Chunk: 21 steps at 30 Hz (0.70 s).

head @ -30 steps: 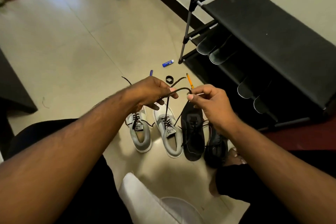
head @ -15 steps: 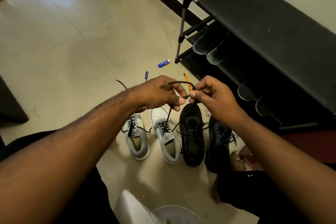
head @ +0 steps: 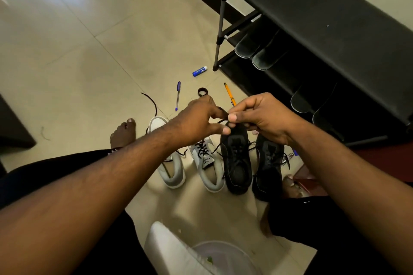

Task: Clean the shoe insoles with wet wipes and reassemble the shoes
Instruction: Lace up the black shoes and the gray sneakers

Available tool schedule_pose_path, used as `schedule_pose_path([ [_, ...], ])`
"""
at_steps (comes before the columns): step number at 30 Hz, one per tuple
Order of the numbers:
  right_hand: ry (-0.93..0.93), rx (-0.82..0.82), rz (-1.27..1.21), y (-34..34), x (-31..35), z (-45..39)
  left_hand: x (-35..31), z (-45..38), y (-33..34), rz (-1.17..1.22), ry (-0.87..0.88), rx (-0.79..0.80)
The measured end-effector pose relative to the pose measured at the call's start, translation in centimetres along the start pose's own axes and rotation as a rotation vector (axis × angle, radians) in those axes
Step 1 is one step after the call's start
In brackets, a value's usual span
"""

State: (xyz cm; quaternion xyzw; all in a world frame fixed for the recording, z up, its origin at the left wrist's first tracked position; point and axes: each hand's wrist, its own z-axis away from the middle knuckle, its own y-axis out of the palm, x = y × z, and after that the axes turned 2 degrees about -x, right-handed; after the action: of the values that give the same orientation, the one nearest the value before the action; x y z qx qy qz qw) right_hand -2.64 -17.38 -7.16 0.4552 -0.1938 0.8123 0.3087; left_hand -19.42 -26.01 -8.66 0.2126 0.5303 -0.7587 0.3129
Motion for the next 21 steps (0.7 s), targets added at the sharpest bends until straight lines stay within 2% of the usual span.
schedule_pose_path([
  [3,-0.053,-0.055,0.036,-1.1,-0.3,-0.5,0.7,0.3,-1.7,0.165,0.022,0.049],
  [5,-0.070,-0.076,0.242,-2.9,-1.2,-1.3,2.4,0.4,-3.6,0.058,-0.028,0.139],
  [6,-0.063,-0.102,0.405,-4.0,-2.1,-2.0,4.1,0.3,-4.3,-0.049,-0.111,0.199],
  [8,-0.030,-0.230,0.753,-6.9,-5.1,-3.8,10.0,0.4,-4.1,-0.282,-0.457,0.344],
  [9,0.006,-0.315,0.879,-8.4,-6.9,-4.5,13.9,0.7,-3.1,-0.318,-0.688,0.366],
  [10,0.051,-0.387,0.966,-9.6,-8.5,-5.0,17.8,0.4,-1.9,-0.323,-0.835,0.349],
  [11,0.097,-0.419,1.043,-10.2,-10.2,-5.4,21.6,0.8,0.0,-0.350,-0.894,0.291],
  [13,0.137,-0.362,1.252,-10.3,-13.0,-6.3,24.7,2.1,3.6,-0.524,-0.876,0.053],
  [15,0.055,-0.230,1.460,-8.7,-14.8,-7.4,21.1,2.6,5.7,-0.705,-0.712,0.073],
  [16,-0.005,-0.158,1.483,-7.2,-15.6,-8.1,19.4,2.0,6.6,-0.690,-0.582,0.129],
  [18,-0.054,-0.017,1.338,-3.9,-17.1,-9.4,16.7,-0.4,8.6,-0.285,-0.487,0.155],
  [21,0.060,0.097,0.977,0.0,-19.5,-11.1,15.6,-2.5,12.3,0.385,-0.585,0.116],
])
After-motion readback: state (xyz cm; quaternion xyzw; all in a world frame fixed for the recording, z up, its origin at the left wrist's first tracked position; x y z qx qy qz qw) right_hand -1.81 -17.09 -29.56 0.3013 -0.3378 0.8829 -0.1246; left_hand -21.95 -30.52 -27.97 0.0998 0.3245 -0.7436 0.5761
